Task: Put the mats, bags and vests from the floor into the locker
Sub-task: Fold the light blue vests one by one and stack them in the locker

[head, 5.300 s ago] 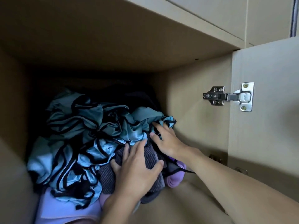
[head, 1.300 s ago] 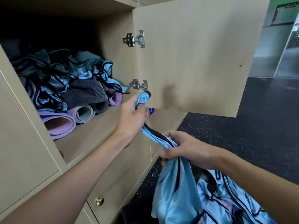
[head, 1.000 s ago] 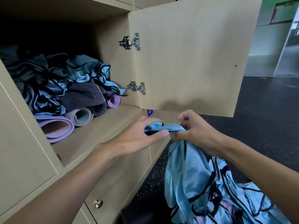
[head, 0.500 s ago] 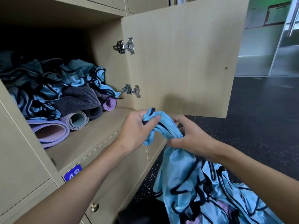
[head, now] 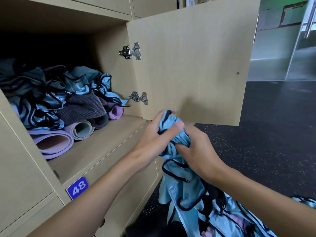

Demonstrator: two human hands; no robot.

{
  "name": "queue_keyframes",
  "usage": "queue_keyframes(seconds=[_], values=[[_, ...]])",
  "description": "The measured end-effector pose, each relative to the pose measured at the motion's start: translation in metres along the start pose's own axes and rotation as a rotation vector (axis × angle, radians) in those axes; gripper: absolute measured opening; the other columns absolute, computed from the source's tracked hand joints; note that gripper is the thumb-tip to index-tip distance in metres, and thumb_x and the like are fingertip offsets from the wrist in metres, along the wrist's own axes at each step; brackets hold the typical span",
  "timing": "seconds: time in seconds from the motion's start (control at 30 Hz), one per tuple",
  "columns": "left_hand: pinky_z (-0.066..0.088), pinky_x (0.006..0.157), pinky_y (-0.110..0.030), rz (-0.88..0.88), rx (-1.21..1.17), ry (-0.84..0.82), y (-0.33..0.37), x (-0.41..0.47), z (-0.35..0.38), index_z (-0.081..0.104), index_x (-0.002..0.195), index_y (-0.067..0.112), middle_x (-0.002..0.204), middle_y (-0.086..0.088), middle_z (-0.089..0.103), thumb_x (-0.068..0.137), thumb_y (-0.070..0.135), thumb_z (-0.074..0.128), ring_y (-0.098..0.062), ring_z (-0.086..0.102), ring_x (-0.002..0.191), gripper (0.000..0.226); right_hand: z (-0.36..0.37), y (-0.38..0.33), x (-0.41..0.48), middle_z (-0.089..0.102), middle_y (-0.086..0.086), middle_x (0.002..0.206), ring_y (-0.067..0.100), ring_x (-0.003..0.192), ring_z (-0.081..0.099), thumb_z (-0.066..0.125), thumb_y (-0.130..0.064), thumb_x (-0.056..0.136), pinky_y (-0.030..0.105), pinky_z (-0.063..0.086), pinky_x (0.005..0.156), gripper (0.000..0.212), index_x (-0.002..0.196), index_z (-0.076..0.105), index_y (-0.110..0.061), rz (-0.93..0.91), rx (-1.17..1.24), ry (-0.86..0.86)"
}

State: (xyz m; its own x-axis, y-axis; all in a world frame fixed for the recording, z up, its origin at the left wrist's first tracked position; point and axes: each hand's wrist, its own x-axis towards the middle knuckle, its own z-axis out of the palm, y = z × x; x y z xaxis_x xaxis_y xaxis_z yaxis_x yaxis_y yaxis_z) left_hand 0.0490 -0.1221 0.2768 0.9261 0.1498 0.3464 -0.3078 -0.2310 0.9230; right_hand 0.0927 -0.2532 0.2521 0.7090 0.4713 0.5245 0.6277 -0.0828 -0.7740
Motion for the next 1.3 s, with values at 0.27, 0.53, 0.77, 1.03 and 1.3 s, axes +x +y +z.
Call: queue_keyframes(seconds=[0.27,0.53,0.77,1.03,1.3], values=[[0.050,0.062,-0.019,0.211,0.194,0.274,0.000,0.007,-0.009,0.065,0.092,0.012,0.079,0.005,0.067,0.084,-0.011,0.065,-0.005,0.059,0.066,0.024,-0.004,0.013,0.003,0.050,-0.006,0.114,0.007,0.095,0.058,0.081,-0.019,0.071,0.019,0.049,0.074,0.068,0.120,0.036,-0.031,0.189,0.038,-0.100],[0.048,0.078,-0.021,0.307,0.334,0.458,-0.003,0.015,-0.045,0.062,0.088,0.019,0.086,0.010,0.065,0.082,-0.018,0.054,-0.003,0.059,0.081,0.038,-0.002,0.024,-0.005,0.070,0.000,0.109,0.010,0.098,0.068,0.066,-0.003,0.081,0.029,0.057,0.087,0.043,0.117,0.054,-0.023,0.336,0.198,-0.171],[0.050,0.074,-0.024,-0.080,0.045,0.017,-0.003,0.001,-0.011,0.060,0.102,0.019,0.086,0.007,0.068,0.089,0.039,0.067,-0.007,0.064,0.081,0.025,0.003,0.010,0.002,0.064,-0.007,0.101,0.005,0.093,0.063,0.060,-0.004,0.088,0.025,0.053,0.083,0.031,0.113,0.052,-0.022,0.101,0.114,-0.011],[0.059,0.073,-0.039,0.023,0.049,0.284,-0.001,0.000,-0.007,0.056,0.103,0.007,0.094,-0.019,0.070,0.076,-0.009,0.075,-0.018,0.068,0.075,0.037,0.000,0.006,0.001,0.038,-0.010,0.134,-0.012,0.126,0.033,0.079,-0.013,0.078,0.015,0.039,0.104,0.074,0.139,0.043,-0.035,0.152,0.172,-0.198],[0.058,0.075,-0.035,0.196,0.026,0.483,0.005,0.008,-0.017,0.058,0.098,0.011,0.086,-0.004,0.068,0.076,-0.011,0.072,-0.015,0.065,0.077,0.034,0.009,0.012,-0.005,0.070,-0.011,0.116,0.008,0.104,0.068,0.081,0.002,0.073,0.028,0.056,0.088,0.098,0.146,0.028,-0.037,0.281,0.356,-0.280]])
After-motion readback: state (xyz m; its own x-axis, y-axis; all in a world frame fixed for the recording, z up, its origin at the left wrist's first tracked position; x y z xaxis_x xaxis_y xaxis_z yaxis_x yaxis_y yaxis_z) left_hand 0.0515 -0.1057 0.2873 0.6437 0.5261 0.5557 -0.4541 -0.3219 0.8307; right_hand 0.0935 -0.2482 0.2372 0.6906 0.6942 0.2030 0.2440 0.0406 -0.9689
